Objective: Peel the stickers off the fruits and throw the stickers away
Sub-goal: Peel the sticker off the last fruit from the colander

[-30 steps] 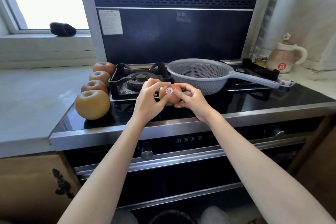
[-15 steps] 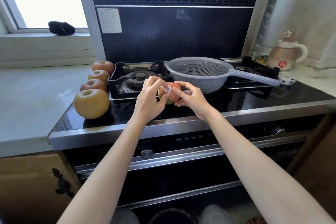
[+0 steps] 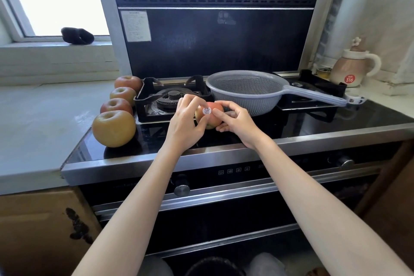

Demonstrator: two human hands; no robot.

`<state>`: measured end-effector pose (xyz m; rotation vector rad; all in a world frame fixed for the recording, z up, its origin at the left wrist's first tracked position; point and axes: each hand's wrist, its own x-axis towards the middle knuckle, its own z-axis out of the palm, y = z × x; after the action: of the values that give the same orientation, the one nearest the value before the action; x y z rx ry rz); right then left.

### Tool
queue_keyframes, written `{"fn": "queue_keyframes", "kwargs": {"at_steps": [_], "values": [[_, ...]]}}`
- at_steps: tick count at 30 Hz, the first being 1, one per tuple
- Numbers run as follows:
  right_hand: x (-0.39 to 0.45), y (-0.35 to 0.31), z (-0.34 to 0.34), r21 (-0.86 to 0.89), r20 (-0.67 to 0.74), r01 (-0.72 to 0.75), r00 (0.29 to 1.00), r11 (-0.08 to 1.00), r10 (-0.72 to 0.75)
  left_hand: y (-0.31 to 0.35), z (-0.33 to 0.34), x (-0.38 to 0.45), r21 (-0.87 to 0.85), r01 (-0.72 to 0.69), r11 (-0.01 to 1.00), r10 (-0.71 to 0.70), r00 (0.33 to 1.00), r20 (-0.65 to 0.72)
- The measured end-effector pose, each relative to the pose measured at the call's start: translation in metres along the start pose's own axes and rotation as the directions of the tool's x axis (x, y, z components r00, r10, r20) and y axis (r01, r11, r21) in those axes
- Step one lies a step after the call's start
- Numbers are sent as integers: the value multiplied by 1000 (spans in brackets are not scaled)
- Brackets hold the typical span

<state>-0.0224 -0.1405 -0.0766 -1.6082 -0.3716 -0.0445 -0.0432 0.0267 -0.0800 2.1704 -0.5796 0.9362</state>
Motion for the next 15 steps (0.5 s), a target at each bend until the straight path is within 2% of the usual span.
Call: {"fn": "queue_keyframes", "kwargs": {"at_steps": [9,15], "values": [[0,0,0,-10,-30,19,999,1000,-19,-5,1,3,-77,-21,997,18,999,-41],[3,3,1,-38,-53,-1,999,999,-1,-9,2,4,-188,53,981,-70,994,-87]]}}
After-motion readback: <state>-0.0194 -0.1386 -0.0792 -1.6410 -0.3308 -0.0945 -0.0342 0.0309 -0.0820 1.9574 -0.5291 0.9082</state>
